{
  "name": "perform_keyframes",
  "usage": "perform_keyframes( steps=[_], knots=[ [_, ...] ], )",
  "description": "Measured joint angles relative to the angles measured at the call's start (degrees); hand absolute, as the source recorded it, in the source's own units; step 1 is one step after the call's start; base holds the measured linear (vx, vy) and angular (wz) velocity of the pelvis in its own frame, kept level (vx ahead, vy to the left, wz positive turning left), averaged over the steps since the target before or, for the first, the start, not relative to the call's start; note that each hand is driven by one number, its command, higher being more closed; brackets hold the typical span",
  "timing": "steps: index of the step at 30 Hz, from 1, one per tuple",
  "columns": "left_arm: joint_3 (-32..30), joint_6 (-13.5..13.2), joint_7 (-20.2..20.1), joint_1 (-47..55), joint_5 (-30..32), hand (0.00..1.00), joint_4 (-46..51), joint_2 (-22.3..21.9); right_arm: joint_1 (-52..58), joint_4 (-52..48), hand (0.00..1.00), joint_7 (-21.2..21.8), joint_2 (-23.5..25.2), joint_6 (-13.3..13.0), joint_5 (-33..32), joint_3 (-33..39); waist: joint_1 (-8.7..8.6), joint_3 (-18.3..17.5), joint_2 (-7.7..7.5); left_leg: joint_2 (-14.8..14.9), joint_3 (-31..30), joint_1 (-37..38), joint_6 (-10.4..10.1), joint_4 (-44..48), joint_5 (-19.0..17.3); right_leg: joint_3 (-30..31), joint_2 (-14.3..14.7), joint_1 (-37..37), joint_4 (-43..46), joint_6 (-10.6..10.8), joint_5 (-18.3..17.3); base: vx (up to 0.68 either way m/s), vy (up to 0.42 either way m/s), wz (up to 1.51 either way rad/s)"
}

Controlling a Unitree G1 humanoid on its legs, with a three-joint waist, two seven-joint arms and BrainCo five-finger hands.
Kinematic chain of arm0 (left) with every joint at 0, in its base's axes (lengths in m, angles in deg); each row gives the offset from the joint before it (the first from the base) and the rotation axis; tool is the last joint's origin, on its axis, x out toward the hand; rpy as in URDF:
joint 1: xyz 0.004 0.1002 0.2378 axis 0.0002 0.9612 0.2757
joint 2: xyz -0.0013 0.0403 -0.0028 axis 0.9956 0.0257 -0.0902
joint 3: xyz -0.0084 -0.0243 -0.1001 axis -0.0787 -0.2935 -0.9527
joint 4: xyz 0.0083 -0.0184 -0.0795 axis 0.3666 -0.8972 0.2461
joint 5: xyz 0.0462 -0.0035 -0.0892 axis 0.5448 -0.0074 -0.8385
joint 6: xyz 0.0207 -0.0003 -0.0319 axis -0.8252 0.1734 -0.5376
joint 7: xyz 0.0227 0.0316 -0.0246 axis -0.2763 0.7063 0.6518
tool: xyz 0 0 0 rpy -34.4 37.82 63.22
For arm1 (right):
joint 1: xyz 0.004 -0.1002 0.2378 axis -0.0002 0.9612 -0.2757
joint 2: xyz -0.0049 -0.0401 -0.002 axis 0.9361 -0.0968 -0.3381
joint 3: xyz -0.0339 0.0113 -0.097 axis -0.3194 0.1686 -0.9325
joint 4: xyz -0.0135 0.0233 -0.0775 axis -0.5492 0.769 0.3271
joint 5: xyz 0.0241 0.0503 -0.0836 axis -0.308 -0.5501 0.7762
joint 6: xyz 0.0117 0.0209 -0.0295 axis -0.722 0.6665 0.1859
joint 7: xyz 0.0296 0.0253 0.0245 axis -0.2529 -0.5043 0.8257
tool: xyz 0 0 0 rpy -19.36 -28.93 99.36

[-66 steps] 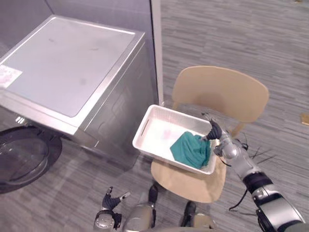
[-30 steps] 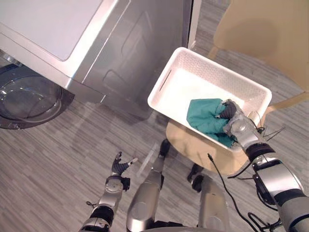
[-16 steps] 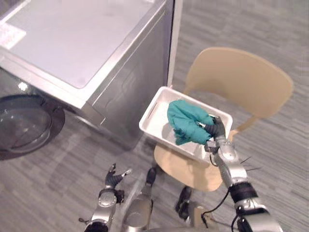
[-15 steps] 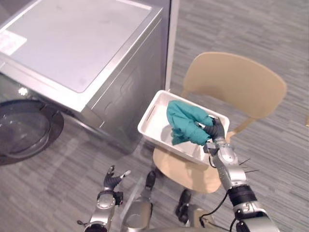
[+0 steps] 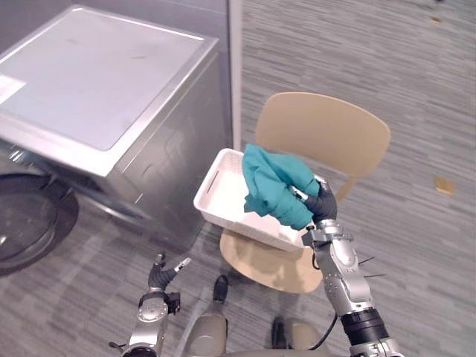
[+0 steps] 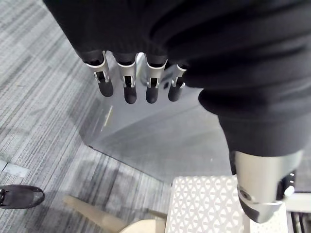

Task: Pick up the laundry basket with both hands and put the clothes into the washing machine.

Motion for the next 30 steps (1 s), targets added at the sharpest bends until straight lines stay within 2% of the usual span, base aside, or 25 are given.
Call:
perform_keyframes(
  steps=[1, 2, 3, 4, 5, 7, 8, 9, 10, 11, 12, 14, 15, 16, 18, 20, 25, 30],
  knots=[
    [0.0, -0.1, 0.1, 1.4, -0.1, 0.0, 2.1, -1.6, -1.1, 0.0, 1.0, -0.2, -0.5, 0.0, 1.3, -1.1, 1.1, 0.3, 2.02, 1.5, -1.0, -0.9, -0.7, 0.1, 0.9, -1.4, 1.8, -0.3, -0.8, -1.5, -0.2, -0.26, -0.28, 0.47],
    [0.3, -0.2, 0.0, 4.1, -1.4, 0.0, 5.5, -3.4, -1.2, 0.0, 1.0, -1.0, -1.8, 0.0, 2.5, -2.4, 1.05, 0.2, 4.02, 2.7, -3.5, -2.0, -1.8, 0.0, 2.1, -3.8, 4.0, -1.0, -0.1, -2.2, 0.0, -0.28, -0.278, 0.52],
    [0.8, -0.3, 0.0, 5.5, -2.2, 0.0, 7.9, -4.2, -1.2, 0.0, 1.0, -1.3, -2.3, 0.0, 3.3, -2.7, 1.0, 0.3, 4.82, 3.0, -4.7, -2.4, -1.8, -0.8, 2.4, -5.3, 4.8, -1.7, 0.8, -3.1, 0.1, -0.31, -0.264, 0.87],
    [1.9, -0.4, -0.1, 6.4, -2.8, 0.0, 10.0, -4.9, -1.2, 0.1, 1.0, -1.7, -3.0, 0.0, 4.1, -2.6, 0.77, 0.4, 5.8, 4.2, -4.3, -3.1, -0.4, -2.8, -1.5, -8.4, 4.8, -2.1, 0.7, -4.4, 0.4, -0.3, -0.198, 1.4],
    [4.1, -0.3, -0.3, 5.2, -3.6, 0.0, 10.3, -4.9, -1.3, 0.8, 1.0, -2.2, -3.8, 0.2, 5.8, -1.4, 0.26, 0.6, 5.25, 3.9, 0.6, -4.7, 4.6, -3.1, -7.3, -12.2, 3.0, -2.0, -2.5, -6.1, 2.1, -0.33, -0.199, 1.6],
    [6.4, -0.4, -0.4, 4.6, -3.6, 0.0, 13.2, -5.1, -1.7, 1.2, 1.0, -2.6, -5.1, 0.3, 8.2, 0.6, -1.05, 1.1, 3.81, 1.7, 7.7, -5.2, 4.1, 1.8, -6.6, -17.1, -0.8, -2.0, -5.2, -6.5, 5.0, -0.25, -0.161, 1.74],
    [7.3, -0.8, -0.9, 4.7, -3.6, 0.0, 15.6, -5.0, -1.8, 1.2, 1.0, -3.4, -5.4, 0.4, 9.1, 1.6, -2.05, 1.1, 3.82, 1.3, 10.8, -3.6, 3.8, 8.8, -6.9, -19.8, -2.5, -2.3, -6.4, -6.7, 6.5, -0.14, -0.099, 1.42],
    [7.3, -1.0, -1.2, 4.7, -3.6, 0.0, 16.6, -5.0, -1.8, 1.3, 1.0, -3.5, -5.5, 0.4, 9.3, 1.6, -2.13, 1.0, 3.87, 1.4, 11.2, -2.3, 3.8, 11.1, -7.0, -20.6, -2.9, -2.2, -6.8, -6.8, 6.8, -0.21, -0.051, 1.08],
    [7.7, -1.4, -1.4, 4.1, -3.5, 0.0, 18.0, -4.5, -1.9, 1.3, 1.0, -3.4, -5.5, 0.5, 9.7, 1.4, -2.39, 1.0, 3.89, 1.7, 11.0, 0.8, 1.3, 13.1, -9.9, -21.9, -3.4, -2.1, -8.1, -6.9, 7.8, -0.2, -0.008, 0.77],
    [8.7, -2.4, -1.4, 2.6, -3.5, 0.0, 18.8, -3.9, -2.6, 1.4, 1.0, -3.4, -5.5, 0.6, 10.3, 1.4, -2.44, 0.9, 3.99, 1.8, 10.7, 4.6, 0.2, 12.3, -12.5, -22.8, -3.3, -2.0, -10.4, -6.4, 9.3, -0.23, -0.001, 0.67],
    [9.3, -2.6, -1.4, 2.1, -3.5, 0.0, 19.1, -3.7, -3.0, 1.5, 1.0, -3.4, -5.5, 0.7, 10.7, 1.3, -2.44, 0.9, 4.04, 1.9, 10.7, 6.1, -0.2, 10.8, -12.8, -23.1, -3.2, -2.0, -11.3, -6.0, 10.1, -0.15, 0.029, 0.52],
    [11.9, -3.0, -1.4, 0.7, -3.4, 0.0, 20.2, -3.4, -4.2, 2.0, 1.0, -3.3, -5.4, 0.9, 11.5, 1.3, -3.26, -0.2, 5.72, 3.1, 10.2, 11.5, -0.5, 0.9, -12.1, -25.1, -1.7, -1.6, -14.1, -5.0, 12.2, -0.09, 0.061, 0.43],
    [13.1, -3.3, -1.3, 0.0, -3.3, 0.0, 20.4, -3.0, -4.6, 2.5, 1.0, -3.3, -5.1, 1.1, 11.7, 1.3, -3.9, -0.6, 6.22, 3.7, 10.2, 12.4, -0.7, -1.8, -12.2, -26.3, -1.3, -1.6, -14.3, -5.2, 12.9, -0.08, 0.136, 0.39],
    [14.4, -3.3, -1.3, -1.1, -3.3, 0.0, 20.4, -1.9, -4.8, 3.7, 1.0, -3.3, -4.4, 1.3, 11.8, 1.3, -3.96, -0.8, 5.0, 3.6, 10.0, 12.8, -1.2, -2.2, -11.7, -26.5, -1.6, -1.5, -14.8, -4.8, 13.7, -0.09, 0.162, 0.21],
    [16.3, -3.4, -1.3, -2.4, -2.1, 0.0, 20.4, 0.0, -4.9, 5.6, 1.0, -3.2, -2.7, 2.2, 11.8, 0.1, -3.75, -1.9, 3.29, 2.9, 10.3, 13.2, -1.1, -1.9, -11.6, -26.1, -2.0, -0.3, -16.7, -4.1, 15.7, -0.07, 0.136, 0.02],
    [16.9, -3.4, -1.3, -3.5, -1.1, 0.0, 20.4, 0.7, -5.3, 6.6, 1.0, -2.9, -1.8, 2.4, 11.7, -1.8, -3.63, -2.8, 2.44, 2.3, 10.8, 13.2, -1.0, -1.8, -11.5, -25.0, -2.1, 0.1, -18.0, -3.7, 17.0, -0.06, 0.107, -0.08],
    [19.6, -3.3, -1.2, -7.7, 1.5, 0.0, 20.4, 1.4, -6.3, 7.3, 1.0, -0.7, -0.1, 2.7, 10.8, -7.3, -3.6, -3.8, 2.5, 1.6, 11.6, 13.7, -0.4, -1.8, -11.1, -24.0, -1.8, 2.3, -23.1, -3.4, 20.6, -0.05, 0.067, -0.09],
    [23.7, -3.2, 0.1, -10.9, 4.9, 0.0, 20.3, 1.7, -8.9, 9.6, 1.0, 0.4, 0.4, 2.7, 6.4, -11.2, -3.8, -5.5, 2.53, 1.8, 12.2, 14.0, 0.0, -1.8, -10.9, -23.3, -0.5, 4.3, -27.8, -4.0, 23.6, -0.04, 0.015, -0.1]
  ],
)
